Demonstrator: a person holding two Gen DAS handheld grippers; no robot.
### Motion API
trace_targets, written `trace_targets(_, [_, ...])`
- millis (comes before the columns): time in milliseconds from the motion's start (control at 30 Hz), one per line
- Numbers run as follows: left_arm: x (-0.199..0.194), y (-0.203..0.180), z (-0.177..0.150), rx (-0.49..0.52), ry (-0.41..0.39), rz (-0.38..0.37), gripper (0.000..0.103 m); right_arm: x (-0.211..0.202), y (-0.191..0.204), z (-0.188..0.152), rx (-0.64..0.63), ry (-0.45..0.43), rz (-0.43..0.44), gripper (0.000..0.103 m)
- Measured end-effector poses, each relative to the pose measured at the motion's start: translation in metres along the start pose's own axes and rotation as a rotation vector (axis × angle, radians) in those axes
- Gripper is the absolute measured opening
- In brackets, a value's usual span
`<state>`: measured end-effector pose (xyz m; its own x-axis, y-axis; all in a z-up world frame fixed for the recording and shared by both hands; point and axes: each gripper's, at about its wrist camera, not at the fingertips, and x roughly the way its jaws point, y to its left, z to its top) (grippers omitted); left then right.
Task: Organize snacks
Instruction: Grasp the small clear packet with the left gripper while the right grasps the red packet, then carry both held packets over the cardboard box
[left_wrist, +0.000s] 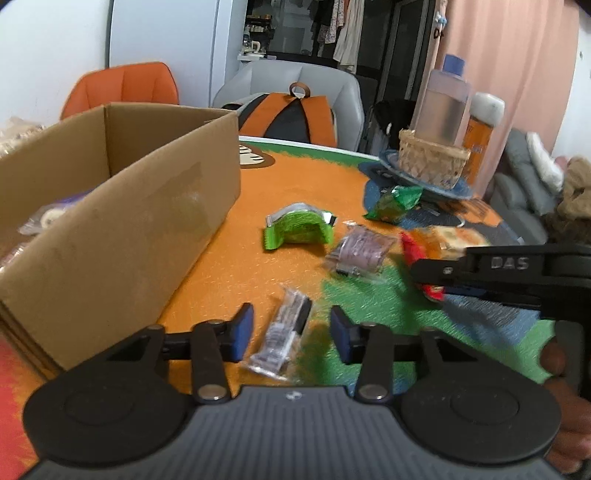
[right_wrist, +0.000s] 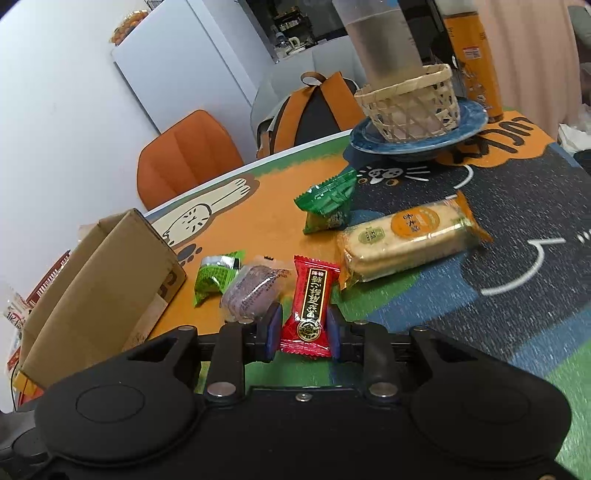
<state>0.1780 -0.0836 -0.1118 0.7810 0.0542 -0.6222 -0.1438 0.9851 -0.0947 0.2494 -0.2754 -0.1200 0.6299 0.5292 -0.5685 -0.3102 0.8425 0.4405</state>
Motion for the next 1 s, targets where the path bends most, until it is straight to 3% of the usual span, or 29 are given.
trace_targets(100, [-0.001,0.002,0.001,-0.016,0.01,0.007,0.018,-0.006,0.002,-0.004,-0.009,0.0,-0.009,0.027])
trace_targets(400, [-0.013,-0.003,0.002,-0.032,-0.008,-0.065,0.017,-0.023,0.009,-0.008,-0.015,-0.022,-0.008,0.025])
trace_targets(1000, [-0.056,0.011,0.027,-0.07,-0.134,-0.081,0.017,-0.045,0.043,0.004,-0.05,-0.08,0.058,0.023])
